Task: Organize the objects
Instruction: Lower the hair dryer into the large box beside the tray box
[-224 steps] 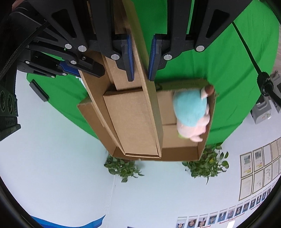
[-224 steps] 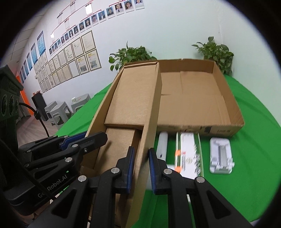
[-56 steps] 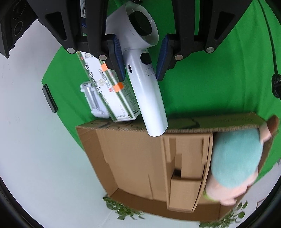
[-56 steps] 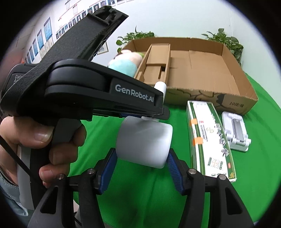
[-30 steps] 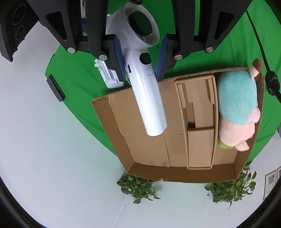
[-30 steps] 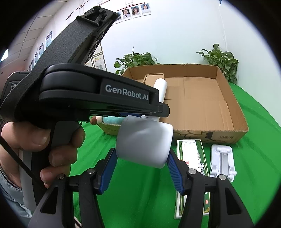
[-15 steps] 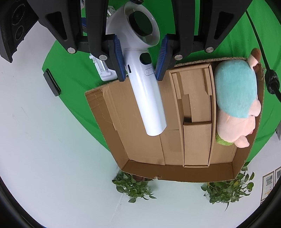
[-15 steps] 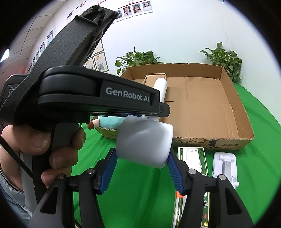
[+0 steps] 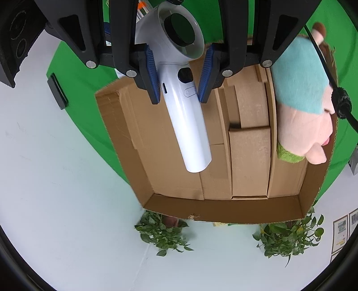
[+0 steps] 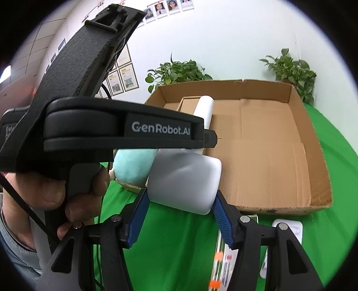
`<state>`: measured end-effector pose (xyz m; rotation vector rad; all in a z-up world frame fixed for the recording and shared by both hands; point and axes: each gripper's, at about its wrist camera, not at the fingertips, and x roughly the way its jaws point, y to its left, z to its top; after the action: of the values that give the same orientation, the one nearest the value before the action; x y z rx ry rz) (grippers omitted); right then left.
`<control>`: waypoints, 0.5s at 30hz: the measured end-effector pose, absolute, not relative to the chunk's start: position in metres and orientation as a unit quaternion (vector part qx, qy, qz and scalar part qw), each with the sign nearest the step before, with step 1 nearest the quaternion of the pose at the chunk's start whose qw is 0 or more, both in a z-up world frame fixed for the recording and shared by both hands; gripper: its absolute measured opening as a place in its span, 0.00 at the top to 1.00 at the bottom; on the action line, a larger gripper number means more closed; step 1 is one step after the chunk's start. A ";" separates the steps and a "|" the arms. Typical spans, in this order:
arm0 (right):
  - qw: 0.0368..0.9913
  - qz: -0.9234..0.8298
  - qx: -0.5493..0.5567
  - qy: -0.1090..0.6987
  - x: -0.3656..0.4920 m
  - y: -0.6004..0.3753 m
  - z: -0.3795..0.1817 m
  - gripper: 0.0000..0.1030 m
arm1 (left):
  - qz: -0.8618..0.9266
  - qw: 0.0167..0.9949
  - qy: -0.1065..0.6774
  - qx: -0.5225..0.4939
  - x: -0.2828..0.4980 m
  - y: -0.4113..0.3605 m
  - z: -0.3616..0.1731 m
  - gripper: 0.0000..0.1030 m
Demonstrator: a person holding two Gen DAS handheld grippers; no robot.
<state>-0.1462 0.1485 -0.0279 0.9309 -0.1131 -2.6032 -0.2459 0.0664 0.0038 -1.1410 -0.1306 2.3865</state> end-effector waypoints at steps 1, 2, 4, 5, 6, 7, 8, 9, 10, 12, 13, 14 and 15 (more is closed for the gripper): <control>0.187 -0.922 0.335 -0.040 -0.153 0.149 -0.029 0.45 | 0.873 0.244 -0.049 -0.419 -0.252 0.067 0.003 0.69; 0.188 -0.921 0.338 -0.040 -0.158 0.150 -0.029 0.45 | 0.872 0.243 -0.049 -0.421 -0.261 0.068 0.000 0.69; 0.189 -0.918 0.345 -0.039 -0.170 0.152 -0.030 0.45 | 0.871 0.240 -0.051 -0.426 -0.273 0.070 -0.004 0.69; 0.192 -0.916 0.350 -0.042 -0.178 0.153 -0.031 0.45 | 0.869 0.238 -0.051 -0.430 -0.283 0.071 -0.007 0.69; 0.193 -0.913 0.356 -0.044 -0.184 0.155 -0.033 0.45 | 0.868 0.237 -0.051 -0.433 -0.290 0.072 -0.010 0.69; 0.195 -0.911 0.360 -0.046 -0.190 0.156 -0.034 0.45 | 0.867 0.235 -0.053 -0.435 -0.296 0.072 -0.013 0.69; 0.197 -0.908 0.366 -0.050 -0.196 0.157 -0.036 0.45 | 0.866 0.233 -0.052 -0.438 -0.304 0.074 -0.018 0.69; 0.198 -0.905 0.372 -0.052 -0.202 0.158 -0.039 0.45 | 0.866 0.233 -0.050 -0.440 -0.310 0.074 -0.021 0.69; 0.200 -0.903 0.376 -0.054 -0.206 0.158 -0.041 0.45 | 0.865 0.232 -0.049 -0.443 -0.315 0.075 -0.025 0.69; 0.202 -0.899 0.383 -0.057 -0.212 0.159 -0.047 0.45 | 0.862 0.228 -0.049 -0.449 -0.327 0.077 -0.033 0.69; 0.203 -0.898 0.386 -0.058 -0.215 0.159 -0.049 0.45 | 0.862 0.227 -0.049 -0.451 -0.330 0.076 -0.037 0.69; 0.204 -0.896 0.390 -0.061 -0.217 0.160 -0.052 0.45 | 0.861 0.227 -0.048 -0.453 -0.334 0.077 -0.040 0.69; 0.206 -0.895 0.390 -0.065 -0.218 0.161 -0.053 0.45 | 0.860 0.227 -0.048 -0.454 -0.339 0.078 -0.044 0.69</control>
<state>-0.2184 0.1607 -0.0534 1.0876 -0.1806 -2.4927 -0.3388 0.0780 -0.0435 -1.2522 -0.1322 2.3709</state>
